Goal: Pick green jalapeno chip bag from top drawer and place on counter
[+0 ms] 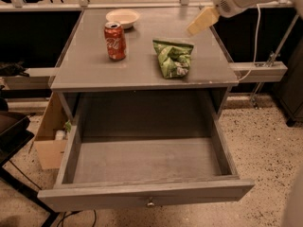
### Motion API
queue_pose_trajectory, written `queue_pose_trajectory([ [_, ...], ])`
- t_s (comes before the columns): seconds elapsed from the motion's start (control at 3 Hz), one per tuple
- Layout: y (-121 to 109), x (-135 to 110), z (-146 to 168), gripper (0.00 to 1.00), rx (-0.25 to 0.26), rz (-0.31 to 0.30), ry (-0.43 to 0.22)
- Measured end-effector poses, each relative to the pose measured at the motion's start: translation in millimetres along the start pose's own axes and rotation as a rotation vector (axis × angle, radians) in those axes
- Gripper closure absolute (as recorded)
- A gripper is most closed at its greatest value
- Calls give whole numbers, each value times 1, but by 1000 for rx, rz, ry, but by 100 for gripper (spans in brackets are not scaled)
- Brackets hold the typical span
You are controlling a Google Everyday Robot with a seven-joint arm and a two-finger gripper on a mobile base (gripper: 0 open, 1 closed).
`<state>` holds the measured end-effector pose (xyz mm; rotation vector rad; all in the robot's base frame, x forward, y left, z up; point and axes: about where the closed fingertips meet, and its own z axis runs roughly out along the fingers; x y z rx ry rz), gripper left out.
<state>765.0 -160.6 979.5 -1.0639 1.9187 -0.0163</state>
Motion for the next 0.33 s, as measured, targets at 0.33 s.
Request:
queue_pose_trajectory([
  [0.33, -8, 24, -66, 0, 96, 89, -72],
])
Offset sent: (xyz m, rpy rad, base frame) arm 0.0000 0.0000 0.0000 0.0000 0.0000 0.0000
